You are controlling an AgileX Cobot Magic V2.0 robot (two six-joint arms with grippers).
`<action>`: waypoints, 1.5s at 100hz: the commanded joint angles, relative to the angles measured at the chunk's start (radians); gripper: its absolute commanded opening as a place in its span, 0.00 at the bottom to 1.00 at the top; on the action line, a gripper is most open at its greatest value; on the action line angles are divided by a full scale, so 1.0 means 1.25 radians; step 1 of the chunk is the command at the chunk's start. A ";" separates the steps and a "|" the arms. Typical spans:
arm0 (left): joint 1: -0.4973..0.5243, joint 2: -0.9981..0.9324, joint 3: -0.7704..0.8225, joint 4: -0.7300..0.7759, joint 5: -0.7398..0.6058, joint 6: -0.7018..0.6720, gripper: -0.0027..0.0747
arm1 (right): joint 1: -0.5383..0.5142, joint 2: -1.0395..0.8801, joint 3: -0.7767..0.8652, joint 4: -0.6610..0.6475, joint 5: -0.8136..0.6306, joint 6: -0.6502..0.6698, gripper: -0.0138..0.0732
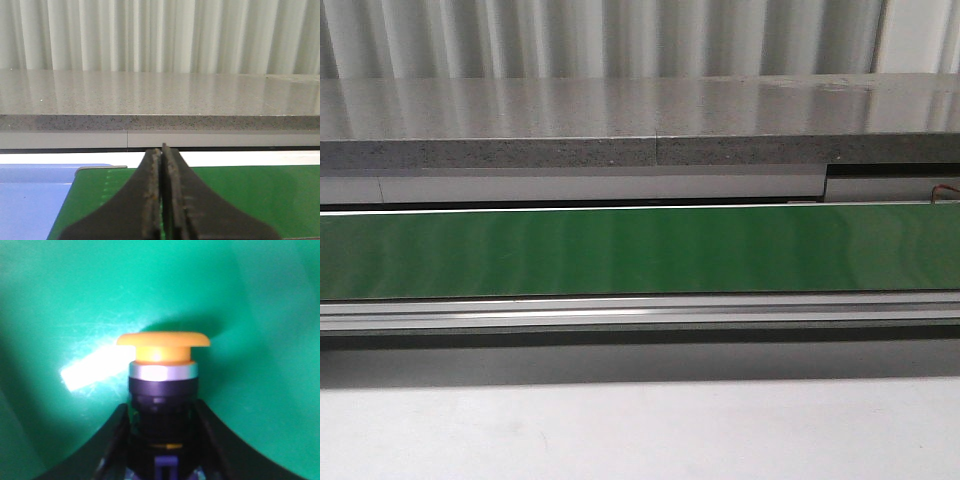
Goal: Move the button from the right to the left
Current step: 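Carry the button over the belt, lower it and open the right gripper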
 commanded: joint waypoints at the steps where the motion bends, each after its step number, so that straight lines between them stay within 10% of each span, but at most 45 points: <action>1: 0.002 -0.029 0.020 -0.001 -0.063 -0.002 0.01 | -0.002 -0.038 -0.039 0.016 0.011 -0.010 0.32; 35: 0.002 -0.029 0.020 -0.001 -0.063 -0.002 0.01 | 0.020 -0.198 -0.054 0.094 0.079 -0.017 0.32; 88: 0.002 -0.029 0.020 -0.001 -0.063 -0.002 0.01 | 0.322 -0.255 -0.001 0.114 0.116 -0.036 0.32; 150: 0.002 -0.029 0.020 -0.001 -0.063 -0.002 0.01 | 0.333 -0.226 0.009 0.117 0.128 -0.035 0.46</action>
